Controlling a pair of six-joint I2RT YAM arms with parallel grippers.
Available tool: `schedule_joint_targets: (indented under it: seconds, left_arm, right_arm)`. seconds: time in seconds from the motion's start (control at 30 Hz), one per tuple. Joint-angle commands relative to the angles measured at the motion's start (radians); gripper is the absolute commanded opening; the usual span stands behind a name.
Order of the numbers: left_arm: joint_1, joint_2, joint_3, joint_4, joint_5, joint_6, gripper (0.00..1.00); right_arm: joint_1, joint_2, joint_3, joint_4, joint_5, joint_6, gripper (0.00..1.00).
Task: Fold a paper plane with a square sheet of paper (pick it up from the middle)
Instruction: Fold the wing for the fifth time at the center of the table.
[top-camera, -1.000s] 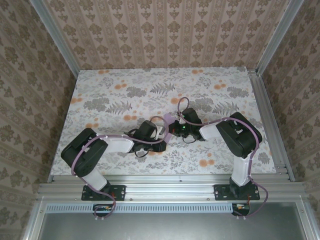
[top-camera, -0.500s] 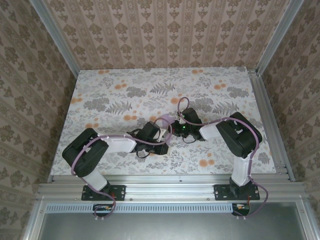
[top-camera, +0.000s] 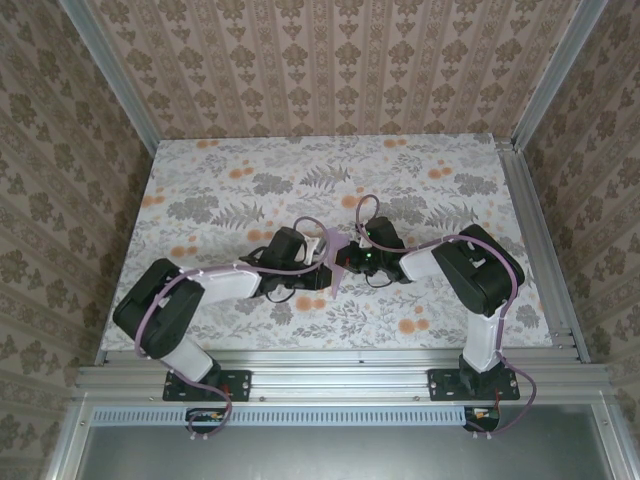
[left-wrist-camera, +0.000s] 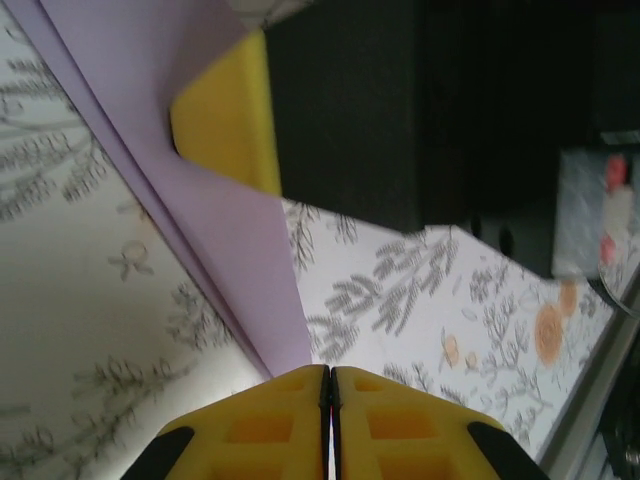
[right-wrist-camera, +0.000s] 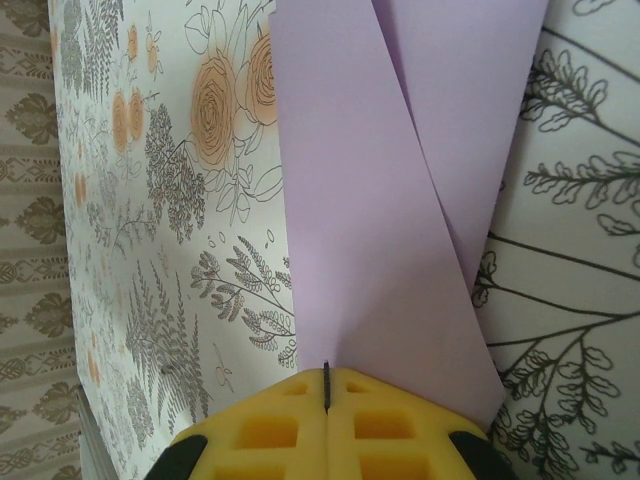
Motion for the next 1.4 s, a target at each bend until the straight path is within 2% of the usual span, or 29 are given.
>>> schedule_joint_targets:
  seconds: [0.0, 0.23, 0.57, 1.0, 1.37]
  left_arm:
    - [0.002, 0.072, 0.026, 0.110, 0.020, -0.038, 0.12]
    - [-0.019, 0.146, 0.023, 0.156, 0.052, -0.045, 0.12]
    - [-0.091, 0.150, -0.014, 0.034, 0.036, 0.017, 0.12]
    - [-0.190, 0.140, -0.007, -0.114, 0.002, 0.069, 0.12]
    - [-0.195, 0.058, 0.030, -0.132, 0.071, 0.061, 0.12]
  right_arm:
    - [-0.023, 0.057, -0.051, -0.162, 0.122, -0.026, 0.02]
    - [-0.028, 0.062, -0.049, -0.159, 0.127, -0.021, 0.02]
    - [-0.041, 0.075, -0.056, -0.170, 0.153, -0.020, 0.02]
    - [-0.055, 0.070, -0.067, -0.184, 0.176, -0.023, 0.01]
    - [-0.056, 0.044, -0.072, -0.192, 0.173, -0.030, 0.01]
